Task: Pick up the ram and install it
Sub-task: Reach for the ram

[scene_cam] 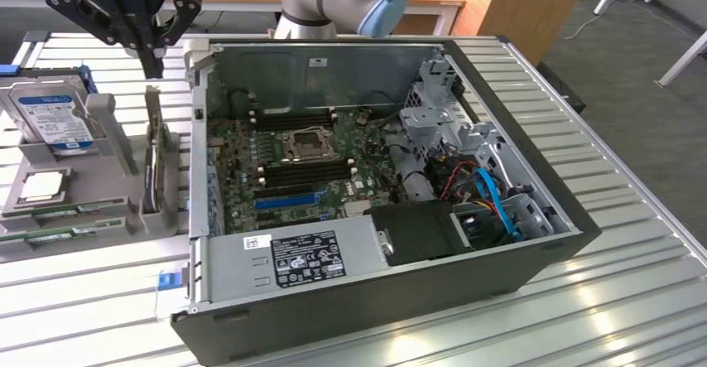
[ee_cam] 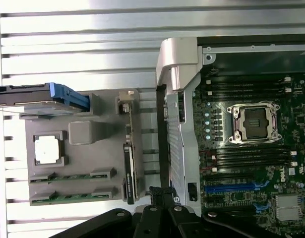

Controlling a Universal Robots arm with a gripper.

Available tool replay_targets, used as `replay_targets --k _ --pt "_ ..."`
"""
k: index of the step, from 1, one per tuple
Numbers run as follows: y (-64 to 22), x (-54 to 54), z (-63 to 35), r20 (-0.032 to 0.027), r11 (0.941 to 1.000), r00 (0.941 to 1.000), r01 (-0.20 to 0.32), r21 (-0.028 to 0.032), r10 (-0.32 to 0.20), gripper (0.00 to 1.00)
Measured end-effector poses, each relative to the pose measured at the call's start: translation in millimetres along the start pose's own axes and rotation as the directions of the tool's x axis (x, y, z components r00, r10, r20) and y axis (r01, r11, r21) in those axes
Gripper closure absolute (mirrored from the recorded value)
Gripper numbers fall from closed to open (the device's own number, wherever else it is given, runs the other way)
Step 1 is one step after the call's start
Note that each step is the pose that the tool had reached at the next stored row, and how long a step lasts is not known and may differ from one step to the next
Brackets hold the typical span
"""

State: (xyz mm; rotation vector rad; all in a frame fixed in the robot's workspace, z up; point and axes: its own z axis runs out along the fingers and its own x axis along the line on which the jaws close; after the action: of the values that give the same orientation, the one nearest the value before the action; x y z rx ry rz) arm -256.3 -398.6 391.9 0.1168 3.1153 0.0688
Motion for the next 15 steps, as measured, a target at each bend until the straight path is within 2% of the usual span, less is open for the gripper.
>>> replay_targets --k 15 --pt "-1.2 15.1 -0.2 0.0000 1.0000 1.0000 0.000 -0.0001 0.000 0.90"
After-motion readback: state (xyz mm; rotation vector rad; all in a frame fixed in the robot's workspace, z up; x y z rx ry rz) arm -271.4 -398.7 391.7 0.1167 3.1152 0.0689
